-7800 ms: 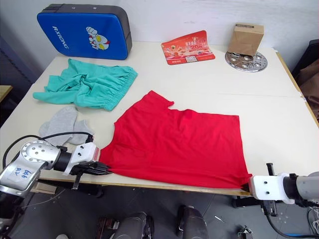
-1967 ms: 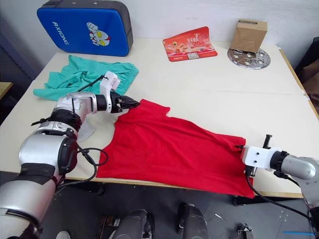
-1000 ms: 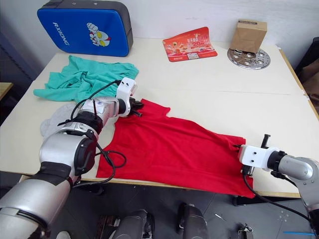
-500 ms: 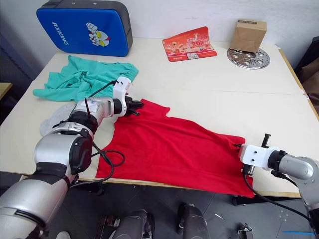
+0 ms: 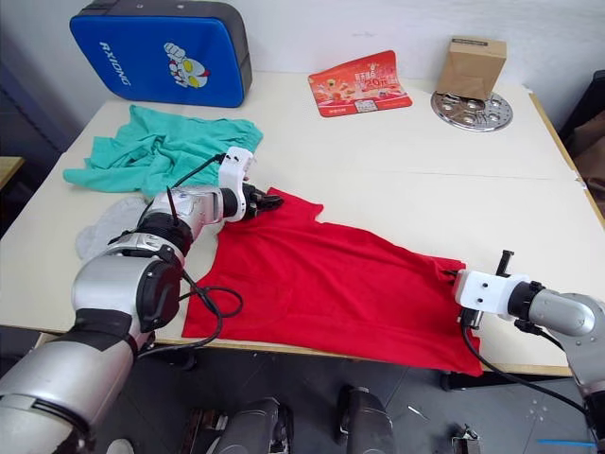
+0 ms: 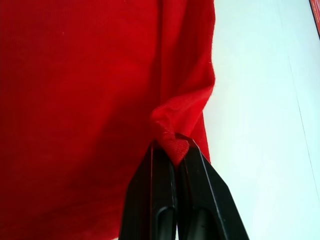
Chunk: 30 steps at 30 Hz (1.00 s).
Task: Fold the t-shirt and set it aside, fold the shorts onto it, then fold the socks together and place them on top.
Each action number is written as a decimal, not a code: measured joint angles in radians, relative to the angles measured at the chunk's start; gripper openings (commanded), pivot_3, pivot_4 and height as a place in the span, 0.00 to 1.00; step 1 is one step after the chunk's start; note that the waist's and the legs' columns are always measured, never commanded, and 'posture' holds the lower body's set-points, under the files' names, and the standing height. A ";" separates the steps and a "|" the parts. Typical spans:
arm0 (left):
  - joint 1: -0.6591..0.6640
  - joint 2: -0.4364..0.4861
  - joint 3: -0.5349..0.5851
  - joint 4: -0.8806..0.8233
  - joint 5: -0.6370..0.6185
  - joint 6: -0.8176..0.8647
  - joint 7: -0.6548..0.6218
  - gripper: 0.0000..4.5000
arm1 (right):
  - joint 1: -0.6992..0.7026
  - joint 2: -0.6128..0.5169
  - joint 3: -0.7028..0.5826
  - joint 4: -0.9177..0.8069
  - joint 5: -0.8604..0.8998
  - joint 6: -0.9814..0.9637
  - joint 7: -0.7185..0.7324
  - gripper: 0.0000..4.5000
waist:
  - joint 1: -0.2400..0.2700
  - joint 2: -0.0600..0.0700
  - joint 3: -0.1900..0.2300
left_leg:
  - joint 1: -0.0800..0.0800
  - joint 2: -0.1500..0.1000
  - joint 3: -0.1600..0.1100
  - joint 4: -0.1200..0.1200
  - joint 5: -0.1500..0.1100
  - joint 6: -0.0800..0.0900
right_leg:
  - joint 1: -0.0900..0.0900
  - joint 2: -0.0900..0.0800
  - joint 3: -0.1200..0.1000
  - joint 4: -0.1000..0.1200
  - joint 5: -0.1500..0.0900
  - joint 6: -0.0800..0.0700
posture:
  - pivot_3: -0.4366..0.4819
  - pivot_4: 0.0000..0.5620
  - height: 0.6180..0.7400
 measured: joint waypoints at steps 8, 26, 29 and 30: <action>0.000 -0.021 -0.005 -0.005 0.010 0.012 0.035 0.50 | 0.012 0.000 0.000 -0.012 0.000 0.018 -0.001 0.00 | 0.003 0.000 0.000 | 0.002 0.000 0.000 0.000 0.000 0.000 | 0.002 -0.001 0.000 0.000 0.000 0.000 | 0.48 0.27 1.00; 0.014 -0.022 -0.015 -0.004 0.002 -0.031 -0.160 0.00 | 0.023 0.002 0.000 -0.020 0.000 0.018 -0.002 0.00 | 0.000 0.000 0.000 | 0.002 0.000 0.000 0.000 0.000 0.000 | 0.002 0.001 0.000 0.000 0.000 0.000 | 0.48 0.27 1.00; 0.015 0.000 -0.037 -0.011 0.005 -0.130 -0.262 0.00 | 0.022 0.002 0.000 -0.020 0.000 0.017 -0.002 0.00 | 0.000 0.000 0.000 | 0.002 0.000 0.000 0.000 0.000 0.000 | 0.002 0.001 0.000 0.000 0.000 0.000 | 0.48 0.27 1.00; 0.016 0.014 -0.051 -0.019 0.010 -0.167 -0.304 0.00 | 0.022 0.002 0.000 -0.020 0.001 0.017 -0.002 0.00 | 0.000 0.000 0.000 | 0.002 0.000 0.000 0.000 0.000 0.000 | 0.002 0.001 0.000 0.000 0.000 0.000 | 0.48 0.27 1.00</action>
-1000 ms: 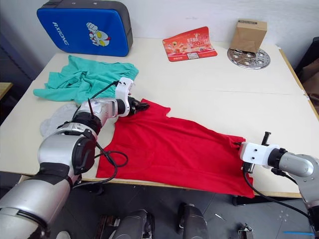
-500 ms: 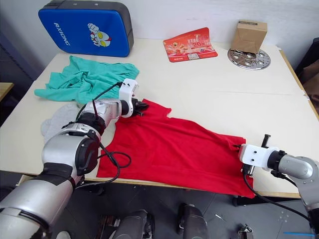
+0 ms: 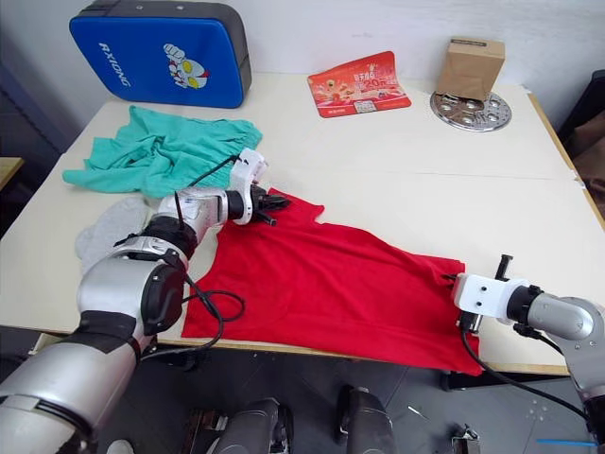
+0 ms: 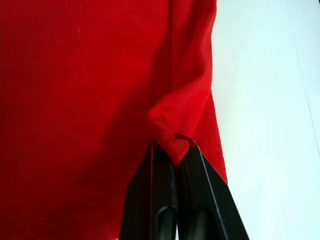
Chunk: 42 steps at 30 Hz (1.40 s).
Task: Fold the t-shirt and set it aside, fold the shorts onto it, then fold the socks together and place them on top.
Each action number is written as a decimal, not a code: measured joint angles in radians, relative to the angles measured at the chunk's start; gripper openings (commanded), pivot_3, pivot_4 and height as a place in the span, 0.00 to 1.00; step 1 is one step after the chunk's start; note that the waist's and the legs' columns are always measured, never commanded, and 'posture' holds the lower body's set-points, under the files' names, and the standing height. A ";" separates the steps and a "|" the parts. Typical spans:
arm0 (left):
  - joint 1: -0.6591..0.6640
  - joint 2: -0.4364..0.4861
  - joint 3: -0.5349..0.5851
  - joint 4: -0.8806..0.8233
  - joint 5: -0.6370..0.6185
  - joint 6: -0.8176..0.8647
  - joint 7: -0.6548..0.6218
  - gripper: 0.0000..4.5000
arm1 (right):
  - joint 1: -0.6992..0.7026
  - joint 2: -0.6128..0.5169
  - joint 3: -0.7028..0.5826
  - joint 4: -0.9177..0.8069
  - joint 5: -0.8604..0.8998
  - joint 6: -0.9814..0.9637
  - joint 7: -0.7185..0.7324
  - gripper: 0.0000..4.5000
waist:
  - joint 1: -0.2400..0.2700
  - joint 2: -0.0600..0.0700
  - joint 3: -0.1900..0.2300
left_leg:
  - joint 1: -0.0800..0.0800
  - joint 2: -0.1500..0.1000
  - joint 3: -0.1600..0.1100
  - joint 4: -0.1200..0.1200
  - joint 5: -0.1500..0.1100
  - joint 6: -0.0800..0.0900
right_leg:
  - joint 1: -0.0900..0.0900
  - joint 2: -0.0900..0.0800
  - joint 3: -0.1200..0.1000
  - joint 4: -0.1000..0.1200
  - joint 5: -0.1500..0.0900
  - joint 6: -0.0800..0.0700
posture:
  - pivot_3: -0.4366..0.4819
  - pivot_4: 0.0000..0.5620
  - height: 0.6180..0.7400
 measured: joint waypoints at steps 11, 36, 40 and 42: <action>0.025 0.048 -0.003 -0.021 -0.007 0.008 0.049 0.18 | -0.030 0.000 0.003 0.015 0.000 -0.002 0.005 0.00 | 0.000 0.000 0.000 | 0.000 0.000 -0.001 0.000 0.000 0.000 | 0.000 -0.003 0.000 0.000 0.000 0.000 | 0.48 0.27 1.00; -0.009 -0.050 0.048 0.008 0.002 0.179 0.365 0.90 | -0.011 0.012 0.004 0.002 -0.001 0.003 0.013 0.00 | 0.003 0.000 0.000 | 0.011 0.000 -0.001 -0.003 0.000 0.000 | 0.013 -0.004 0.000 -0.003 0.000 0.000 | 0.48 0.27 1.00; -0.010 -0.055 0.030 0.006 0.027 0.179 0.365 0.66 | -0.001 0.012 0.004 -0.003 -0.001 0.010 0.011 0.00 | 0.003 0.000 0.000 | 0.011 0.000 -0.001 -0.003 -0.001 -0.001 | 0.013 -0.004 0.000 -0.003 0.000 0.000 | 0.48 0.27 1.00; -0.010 -0.060 0.029 0.006 0.030 0.179 0.364 0.50 | 0.000 0.012 0.004 -0.008 -0.001 0.017 0.009 0.00 | 0.004 0.000 0.000 | 0.011 0.000 -0.001 -0.003 -0.001 -0.001 | 0.013 -0.004 0.000 -0.003 0.000 0.000 | 0.48 0.27 1.00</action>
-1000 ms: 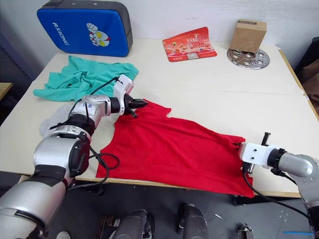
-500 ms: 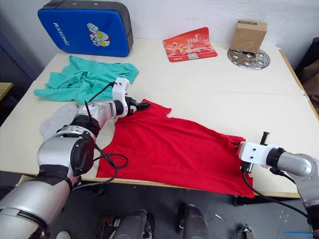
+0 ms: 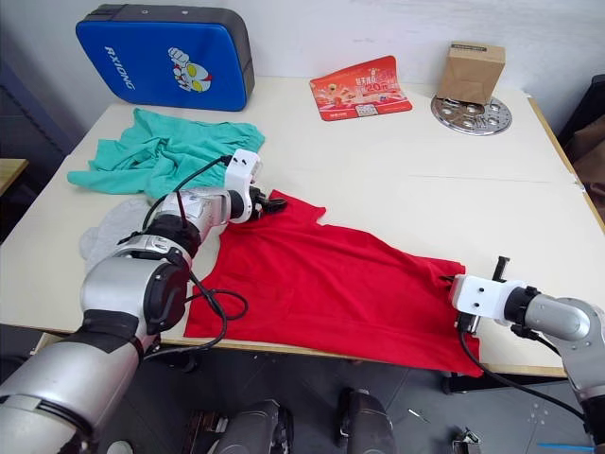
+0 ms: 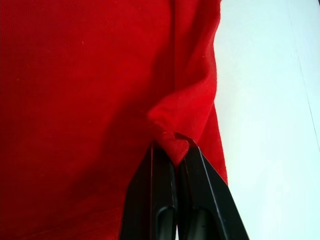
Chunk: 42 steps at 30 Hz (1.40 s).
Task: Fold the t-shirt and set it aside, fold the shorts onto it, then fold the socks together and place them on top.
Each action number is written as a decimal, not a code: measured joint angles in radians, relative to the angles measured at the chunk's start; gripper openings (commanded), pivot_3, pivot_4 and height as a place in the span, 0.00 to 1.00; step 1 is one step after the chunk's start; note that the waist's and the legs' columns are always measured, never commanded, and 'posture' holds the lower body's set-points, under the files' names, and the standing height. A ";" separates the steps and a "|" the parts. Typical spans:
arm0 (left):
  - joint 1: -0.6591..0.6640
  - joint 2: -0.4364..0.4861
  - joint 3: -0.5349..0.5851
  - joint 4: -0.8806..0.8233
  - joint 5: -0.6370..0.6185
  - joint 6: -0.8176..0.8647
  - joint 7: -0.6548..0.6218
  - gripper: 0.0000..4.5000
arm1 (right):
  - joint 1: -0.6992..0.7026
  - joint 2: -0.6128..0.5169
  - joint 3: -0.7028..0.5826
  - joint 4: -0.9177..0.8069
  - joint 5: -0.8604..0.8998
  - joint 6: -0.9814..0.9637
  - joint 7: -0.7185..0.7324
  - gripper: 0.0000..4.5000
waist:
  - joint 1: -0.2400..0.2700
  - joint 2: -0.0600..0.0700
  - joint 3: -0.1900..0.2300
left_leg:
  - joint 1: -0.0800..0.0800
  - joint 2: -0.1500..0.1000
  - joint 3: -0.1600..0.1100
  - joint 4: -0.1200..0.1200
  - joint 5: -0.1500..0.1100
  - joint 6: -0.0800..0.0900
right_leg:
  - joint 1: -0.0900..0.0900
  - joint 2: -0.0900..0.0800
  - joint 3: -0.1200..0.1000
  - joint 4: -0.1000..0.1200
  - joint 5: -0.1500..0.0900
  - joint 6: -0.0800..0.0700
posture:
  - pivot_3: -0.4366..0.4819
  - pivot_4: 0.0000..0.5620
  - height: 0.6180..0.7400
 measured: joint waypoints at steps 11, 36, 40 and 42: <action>0.001 -0.004 -0.005 0.001 0.014 0.000 -0.006 0.01 | 0.003 0.000 0.000 -0.013 0.000 0.005 -0.002 0.00 | 0.000 0.000 0.000 | 0.000 0.000 0.000 0.000 0.000 0.000 | 0.000 0.000 0.000 0.000 0.000 0.000 | 0.48 0.27 1.00; 0.079 0.099 0.011 -0.074 -0.060 -0.408 -0.563 0.01 | -0.018 0.000 0.001 -0.008 -0.001 0.001 0.007 0.00 | -0.005 0.000 0.000 | -0.001 0.001 0.001 0.000 0.000 -0.001 | -0.001 0.002 0.000 -0.001 0.000 0.000 | 0.48 0.27 1.00; 0.190 0.155 -0.070 -0.190 -0.055 -0.555 -0.757 0.01 | -0.017 -0.003 0.001 -0.003 -0.012 -0.039 0.008 0.00 | -0.008 0.000 0.000 | 0.000 0.002 0.002 0.000 0.000 -0.001 | -0.001 0.003 0.001 -0.001 0.000 0.000 | 0.48 0.27 1.00; 0.268 0.201 -0.112 -0.240 -0.048 -0.623 -0.837 0.01 | -0.011 -0.012 0.001 0.015 -0.020 -0.062 0.009 0.00 | -0.012 0.000 0.000 | 0.000 0.003 0.002 0.000 -0.001 -0.001 | -0.001 0.003 0.001 -0.001 0.000 -0.001 | 0.48 0.27 1.00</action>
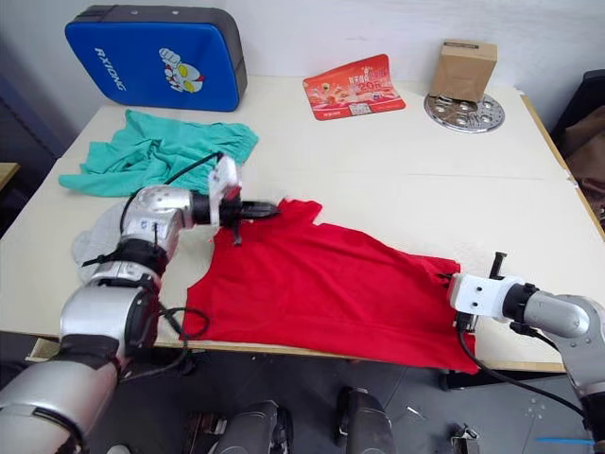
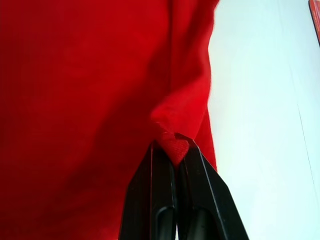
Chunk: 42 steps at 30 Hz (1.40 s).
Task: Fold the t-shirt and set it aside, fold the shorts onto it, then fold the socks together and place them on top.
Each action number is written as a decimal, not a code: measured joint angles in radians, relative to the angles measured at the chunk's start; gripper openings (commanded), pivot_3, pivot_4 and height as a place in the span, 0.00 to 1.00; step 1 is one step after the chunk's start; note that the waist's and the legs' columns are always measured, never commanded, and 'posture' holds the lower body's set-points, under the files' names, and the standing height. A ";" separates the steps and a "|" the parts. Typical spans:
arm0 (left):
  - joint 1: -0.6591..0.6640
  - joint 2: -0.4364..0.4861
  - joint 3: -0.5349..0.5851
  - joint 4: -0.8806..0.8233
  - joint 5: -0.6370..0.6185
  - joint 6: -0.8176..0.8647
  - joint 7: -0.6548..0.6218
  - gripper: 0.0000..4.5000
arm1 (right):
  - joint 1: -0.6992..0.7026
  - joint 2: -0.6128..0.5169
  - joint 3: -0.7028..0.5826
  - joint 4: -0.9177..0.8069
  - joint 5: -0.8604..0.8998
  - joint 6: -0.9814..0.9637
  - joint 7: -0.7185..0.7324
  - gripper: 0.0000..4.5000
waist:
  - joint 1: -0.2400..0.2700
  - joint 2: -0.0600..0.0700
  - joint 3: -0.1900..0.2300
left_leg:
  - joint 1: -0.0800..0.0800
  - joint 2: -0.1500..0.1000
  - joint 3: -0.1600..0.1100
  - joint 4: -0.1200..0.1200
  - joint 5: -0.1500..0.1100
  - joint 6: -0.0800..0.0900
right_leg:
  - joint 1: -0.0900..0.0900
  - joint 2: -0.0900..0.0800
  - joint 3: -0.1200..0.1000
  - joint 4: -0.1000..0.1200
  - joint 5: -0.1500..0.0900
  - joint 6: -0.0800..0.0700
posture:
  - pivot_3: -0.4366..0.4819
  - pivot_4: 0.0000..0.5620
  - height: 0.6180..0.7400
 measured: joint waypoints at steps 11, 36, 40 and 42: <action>0.058 0.136 -0.053 0.006 0.040 -0.150 0.027 0.01 | -0.034 -0.007 0.013 0.086 -0.118 -0.072 -0.047 0.00 | 0.009 0.000 0.000 | -0.001 0.000 -0.001 0.001 -0.001 0.002 | 0.000 -0.002 -0.001 -0.001 0.000 0.000 | 0.48 0.27 1.00; 0.174 0.189 -0.102 -0.228 -0.082 0.274 -0.204 0.01 | -0.056 -0.085 0.052 0.207 -0.287 -0.320 -0.217 0.00 | 0.002 0.000 0.000 | -0.001 0.001 -0.001 0.001 -0.001 0.002 | 0.000 -0.001 0.000 -0.001 0.000 0.000 | 0.48 0.27 1.00; 0.193 0.189 -0.111 -0.232 -0.079 0.242 -0.186 0.01 | -0.055 -0.085 0.056 0.210 -0.272 -0.311 -0.213 0.00 | 0.007 0.000 0.000 | -0.001 0.000 -0.001 0.001 -0.001 0.002 | 0.000 -0.002 0.000 -0.002 0.000 0.000 | 0.48 0.27 1.00; 0.190 0.189 -0.114 -0.233 -0.077 0.246 -0.173 0.01 | -0.055 -0.085 0.062 0.209 -0.245 -0.299 -0.201 0.00 | 0.006 0.000 0.000 | -0.001 0.000 -0.001 0.001 -0.001 0.002 | 0.000 -0.002 0.000 -0.001 0.000 0.000 | 0.48 0.27 1.00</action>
